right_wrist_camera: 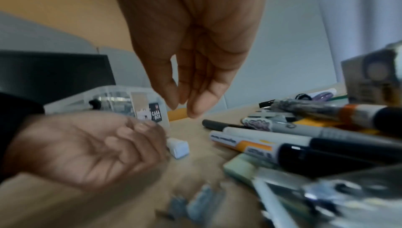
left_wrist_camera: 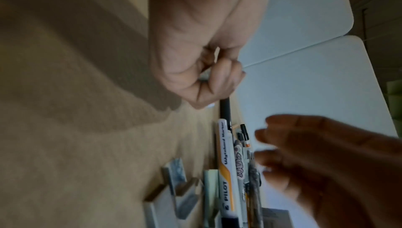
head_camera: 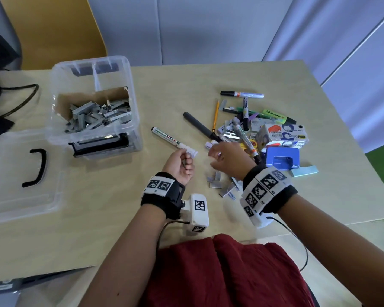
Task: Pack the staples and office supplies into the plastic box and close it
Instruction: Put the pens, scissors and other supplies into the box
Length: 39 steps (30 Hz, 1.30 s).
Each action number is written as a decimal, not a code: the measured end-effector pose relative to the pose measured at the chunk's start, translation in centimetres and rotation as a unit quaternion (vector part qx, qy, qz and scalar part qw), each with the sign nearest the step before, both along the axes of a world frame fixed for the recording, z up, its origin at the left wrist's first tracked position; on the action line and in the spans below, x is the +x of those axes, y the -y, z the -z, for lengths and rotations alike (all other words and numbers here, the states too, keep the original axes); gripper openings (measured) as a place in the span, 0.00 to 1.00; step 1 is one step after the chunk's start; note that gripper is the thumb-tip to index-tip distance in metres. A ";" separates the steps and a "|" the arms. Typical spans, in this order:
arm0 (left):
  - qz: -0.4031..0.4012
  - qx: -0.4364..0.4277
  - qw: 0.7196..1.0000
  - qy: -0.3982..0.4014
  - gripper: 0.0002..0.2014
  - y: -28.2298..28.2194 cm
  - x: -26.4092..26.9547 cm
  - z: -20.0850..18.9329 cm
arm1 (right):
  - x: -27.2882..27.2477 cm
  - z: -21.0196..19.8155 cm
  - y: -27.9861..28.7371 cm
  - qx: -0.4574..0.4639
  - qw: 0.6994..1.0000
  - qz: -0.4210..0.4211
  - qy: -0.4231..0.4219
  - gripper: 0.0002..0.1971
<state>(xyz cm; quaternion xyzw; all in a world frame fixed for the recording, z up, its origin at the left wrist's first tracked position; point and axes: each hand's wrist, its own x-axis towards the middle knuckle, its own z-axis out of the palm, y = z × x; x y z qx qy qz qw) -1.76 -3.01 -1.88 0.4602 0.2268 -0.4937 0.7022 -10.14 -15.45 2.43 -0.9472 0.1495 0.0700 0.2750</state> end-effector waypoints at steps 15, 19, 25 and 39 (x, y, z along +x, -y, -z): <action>-0.186 0.036 0.982 0.009 0.16 -1.6 0.1 1.0 | -0.3 3.7 -0.5 -0.001 0.994 -0.081 -0.079 0.09; -0.171 0.022 0.985 0.011 0.17 -1.1 -1.2 0.5 | 0.8 1.7 0.1 0.049 0.998 -0.035 -0.005 0.09; -0.129 0.010 0.992 -0.007 0.15 2.0 -3.7 -0.8 | 1.8 -1.5 -0.7 0.103 0.987 -0.125 0.013 0.08; -0.196 0.024 0.980 0.006 0.18 2.4 -4.7 0.9 | 0.7 1.7 3.9 -0.145 0.946 -0.278 -0.083 0.10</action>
